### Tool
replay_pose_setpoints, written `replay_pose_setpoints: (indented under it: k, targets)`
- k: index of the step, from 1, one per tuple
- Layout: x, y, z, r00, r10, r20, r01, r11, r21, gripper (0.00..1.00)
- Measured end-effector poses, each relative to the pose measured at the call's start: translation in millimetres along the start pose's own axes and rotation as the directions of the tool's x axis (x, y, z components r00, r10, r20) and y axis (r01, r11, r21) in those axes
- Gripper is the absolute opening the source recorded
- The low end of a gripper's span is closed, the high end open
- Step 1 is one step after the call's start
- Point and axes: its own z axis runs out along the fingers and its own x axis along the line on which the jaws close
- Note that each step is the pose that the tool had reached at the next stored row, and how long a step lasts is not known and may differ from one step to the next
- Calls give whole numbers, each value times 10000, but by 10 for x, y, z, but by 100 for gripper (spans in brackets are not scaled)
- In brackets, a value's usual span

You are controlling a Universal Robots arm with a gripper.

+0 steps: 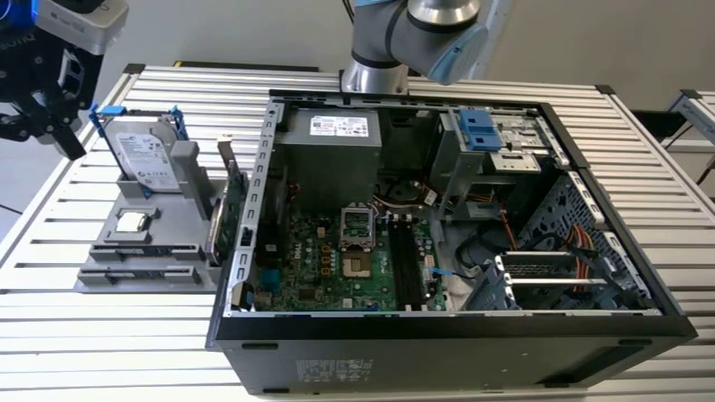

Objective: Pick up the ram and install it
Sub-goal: 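Pick up the ram and move it above insertion slot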

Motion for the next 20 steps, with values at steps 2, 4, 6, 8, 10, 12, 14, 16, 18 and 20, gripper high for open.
replay_pose_setpoints:
  k: [2, 4, 6, 8, 10, 12, 14, 16, 18, 20]
  targets:
    - [0, 0, 0, 9999, -139, -7, 139, 9999, -3, 0]
    - [0, 0, 0, 9996, -274, -13, 274, 9996, -5, 0]
    - [0, 0, 0, 9991, -413, -21, 413, 9991, -8, 0]
    - [0, 0, 0, 9985, -546, -26, 546, 9985, -11, 0]
    - [0, 0, 0, 9977, -680, -33, 680, 9977, -14, 0]
    - [0, 0, 0, 9966, -819, -40, 818, 9966, -17, 0]
    - [0, 0, 0, 9954, -957, -46, 957, 9954, -20, 0]
    - [0, 0, 0, 9939, -1098, -53, 1098, 9940, -23, 0]
    - [0, 0, 0, 9922, -1242, -59, 1242, 9923, -26, 0]
    - [0, 0, 0, 9902, -1393, -67, 1393, 9902, -30, 0]
